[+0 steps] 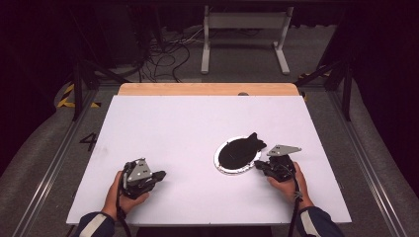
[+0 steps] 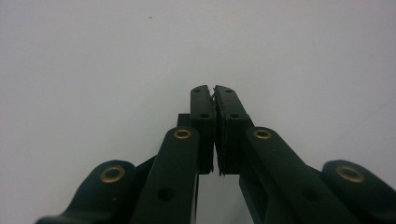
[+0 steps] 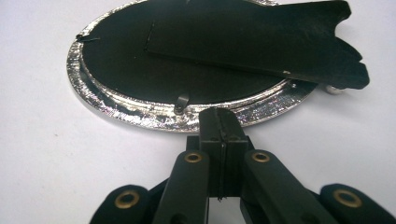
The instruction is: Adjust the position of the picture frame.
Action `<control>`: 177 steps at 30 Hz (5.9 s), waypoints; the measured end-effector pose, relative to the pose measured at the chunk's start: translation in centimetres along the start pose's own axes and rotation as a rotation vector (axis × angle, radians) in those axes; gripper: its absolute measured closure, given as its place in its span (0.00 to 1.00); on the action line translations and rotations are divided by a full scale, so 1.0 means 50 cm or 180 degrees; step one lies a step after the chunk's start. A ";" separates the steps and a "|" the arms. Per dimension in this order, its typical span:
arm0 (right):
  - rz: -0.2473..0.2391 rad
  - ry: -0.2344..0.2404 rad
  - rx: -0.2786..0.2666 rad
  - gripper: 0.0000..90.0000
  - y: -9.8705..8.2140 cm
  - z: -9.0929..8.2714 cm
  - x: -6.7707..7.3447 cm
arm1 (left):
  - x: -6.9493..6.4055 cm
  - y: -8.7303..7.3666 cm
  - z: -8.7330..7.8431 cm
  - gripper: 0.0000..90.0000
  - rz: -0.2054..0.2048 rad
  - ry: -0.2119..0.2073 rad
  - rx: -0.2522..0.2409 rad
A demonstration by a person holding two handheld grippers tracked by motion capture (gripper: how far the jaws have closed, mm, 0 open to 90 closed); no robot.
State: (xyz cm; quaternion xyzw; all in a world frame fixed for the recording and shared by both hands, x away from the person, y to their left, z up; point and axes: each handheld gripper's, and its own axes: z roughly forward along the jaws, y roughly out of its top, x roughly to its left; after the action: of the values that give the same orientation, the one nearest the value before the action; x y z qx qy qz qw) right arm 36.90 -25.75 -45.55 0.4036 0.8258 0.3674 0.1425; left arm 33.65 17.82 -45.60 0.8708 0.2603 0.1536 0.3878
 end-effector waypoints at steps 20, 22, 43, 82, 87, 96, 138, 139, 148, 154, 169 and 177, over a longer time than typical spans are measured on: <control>0.0294 -0.0529 -0.0415 1.00 0.043 -0.010 -0.123 | -0.075 0.111 0.131 0.99 0.0069 -0.0475 0.0050; 0.0278 -0.0553 -0.0393 1.00 0.049 0.006 -0.119 | -0.086 0.120 0.143 0.99 0.0064 -0.0557 0.0009; 0.0540 -0.0307 -0.0294 1.00 0.058 0.032 -0.116 | -0.116 0.140 0.169 0.97 0.0186 -0.0683 0.0093; 0.0106 -0.0166 -0.0113 0.96 0.031 0.014 -0.035 | -0.095 0.124 0.165 0.95 0.0100 -0.0567 0.0098; -0.0019 -0.0196 -0.0048 0.99 0.026 0.023 -0.033 | -0.099 0.126 0.161 0.92 0.0080 -0.0656 0.0133; -0.0077 -0.0094 -0.0058 1.00 0.024 0.023 -0.029 | -0.123 0.128 0.166 0.92 0.0119 -0.0680 0.0096; -0.0592 0.0347 0.0090 1.00 -0.007 0.003 0.124 | -0.029 0.107 0.149 0.95 -0.0280 -0.0277 0.0116; -0.0610 0.0360 0.0083 1.00 -0.008 0.003 0.126 | -0.031 0.107 0.147 0.95 -0.0258 -0.0290 0.0130; -0.0425 0.0027 -0.0250 1.00 0.004 -0.024 0.086 | -0.082 0.122 0.150 0.97 0.0032 -0.0727 0.0212; -0.0394 -0.0130 -0.0164 1.00 0.008 0.007 0.065 | -0.095 0.128 0.161 0.96 0.0050 -0.0701 0.0183; -0.0484 0.0021 -0.0090 1.00 0.006 0.022 0.064 | -0.075 0.125 0.167 1.00 -0.0025 -0.0582 0.0107; -0.0536 -0.0012 -0.0084 1.00 0.003 0.019 0.077 | -0.062 0.127 0.171 0.99 -0.0034 -0.0506 0.0096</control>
State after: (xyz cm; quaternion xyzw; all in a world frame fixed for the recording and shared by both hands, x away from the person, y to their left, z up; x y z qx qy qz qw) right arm 35.08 -22.24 -45.86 0.3314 0.8516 0.3642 0.1798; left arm 37.23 7.38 -46.57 0.8846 0.2356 0.0779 0.3949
